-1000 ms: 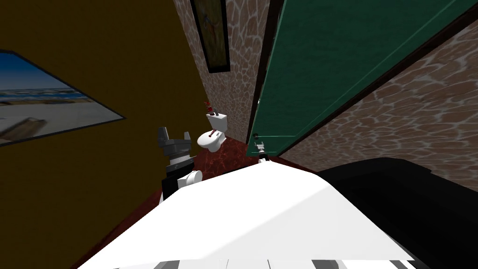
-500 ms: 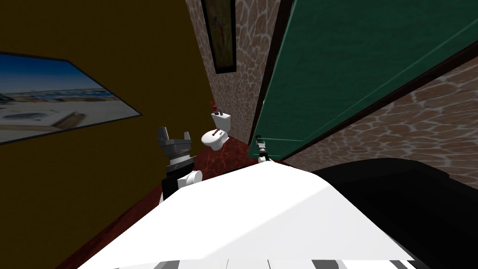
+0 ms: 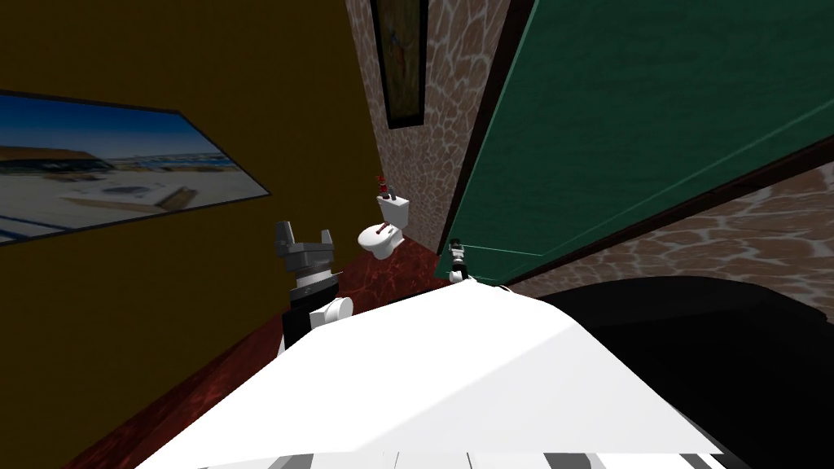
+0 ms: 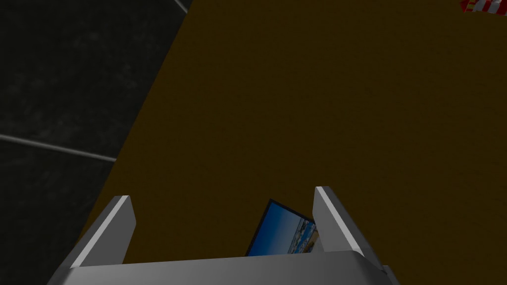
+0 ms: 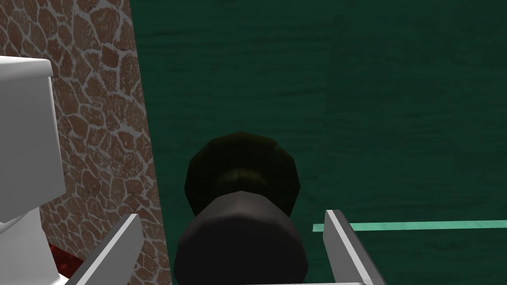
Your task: Pull the door open
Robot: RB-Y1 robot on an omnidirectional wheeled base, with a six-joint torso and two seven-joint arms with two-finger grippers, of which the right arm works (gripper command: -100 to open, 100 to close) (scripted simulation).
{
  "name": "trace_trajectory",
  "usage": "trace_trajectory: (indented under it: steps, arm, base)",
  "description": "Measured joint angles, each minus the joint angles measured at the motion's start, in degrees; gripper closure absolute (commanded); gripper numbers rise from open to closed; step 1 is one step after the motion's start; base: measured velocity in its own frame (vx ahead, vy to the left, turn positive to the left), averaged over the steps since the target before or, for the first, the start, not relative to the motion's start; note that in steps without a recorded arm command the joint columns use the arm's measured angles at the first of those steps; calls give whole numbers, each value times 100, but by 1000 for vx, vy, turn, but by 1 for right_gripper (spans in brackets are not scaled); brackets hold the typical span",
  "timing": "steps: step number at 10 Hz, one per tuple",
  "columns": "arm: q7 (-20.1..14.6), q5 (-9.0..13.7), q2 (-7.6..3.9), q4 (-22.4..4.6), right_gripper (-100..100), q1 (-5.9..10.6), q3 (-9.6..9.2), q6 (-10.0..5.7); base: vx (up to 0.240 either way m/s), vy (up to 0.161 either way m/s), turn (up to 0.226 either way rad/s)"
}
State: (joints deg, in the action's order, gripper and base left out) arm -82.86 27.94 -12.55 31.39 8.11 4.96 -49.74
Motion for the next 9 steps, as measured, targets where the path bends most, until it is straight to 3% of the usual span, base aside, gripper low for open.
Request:
trace_trajectory:
  steps: [2,3,9]
  arm:
    - [7,-90,67,-134,-100,109,249,22]
    - [7,-95,71,-142,100,116,263,22]
    - [4,-87,57,-133,100,110,256,23]
  base:
    - [-2,-57,91]
    - [0,6,-27]
    - [-16,7,14]
